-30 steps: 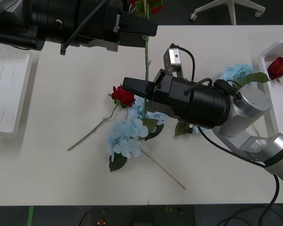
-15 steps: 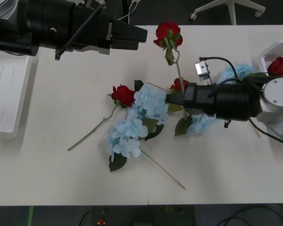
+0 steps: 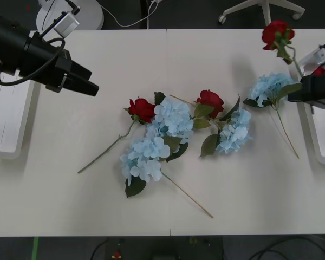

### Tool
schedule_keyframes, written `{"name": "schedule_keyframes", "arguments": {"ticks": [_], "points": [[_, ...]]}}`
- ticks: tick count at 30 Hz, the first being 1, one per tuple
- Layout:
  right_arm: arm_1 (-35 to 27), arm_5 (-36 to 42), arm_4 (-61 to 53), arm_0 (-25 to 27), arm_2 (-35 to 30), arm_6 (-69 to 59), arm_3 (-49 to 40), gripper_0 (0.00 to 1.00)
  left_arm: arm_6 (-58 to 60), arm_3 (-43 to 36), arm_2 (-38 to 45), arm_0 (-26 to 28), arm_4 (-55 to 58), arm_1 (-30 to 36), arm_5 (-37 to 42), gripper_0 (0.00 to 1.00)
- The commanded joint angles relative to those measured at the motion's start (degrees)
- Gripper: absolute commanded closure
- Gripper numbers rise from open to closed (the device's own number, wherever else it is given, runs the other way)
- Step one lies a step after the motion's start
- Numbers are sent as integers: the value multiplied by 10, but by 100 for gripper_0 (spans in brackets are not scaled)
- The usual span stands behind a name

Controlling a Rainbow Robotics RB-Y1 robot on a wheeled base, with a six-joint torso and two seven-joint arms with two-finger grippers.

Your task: Put the red flowers into the right box and the blue flowers into the left box

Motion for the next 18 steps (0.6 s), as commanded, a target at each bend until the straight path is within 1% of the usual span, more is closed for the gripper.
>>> {"name": "schedule_keyframes", "arguments": {"ticks": [1,3,7,10,12,14,18], "points": [[-56,24,99,-28,-36,7,1,100,10,-13,14,4,-73,30,-38,0],[-69,36,130,-27,-36,10,1,100,16,-19,13,4,-112,26,-42,0],[-98,60,208,-21,-36,17,8,100,88,-50,0,4,-187,17,-39,0],[-101,60,248,-20,-36,27,43,100,156,-81,-14,4,-248,3,-29,0],[-99,53,261,-21,-36,32,62,100,183,-86,-21,3,-272,-8,-27,0],[-87,30,290,-20,-36,37,90,100,212,-81,-29,4,-304,-28,-27,0],[-62,-26,339,-18,-31,46,130,100,216,-50,-41,3,-347,-67,-27,0]]}}
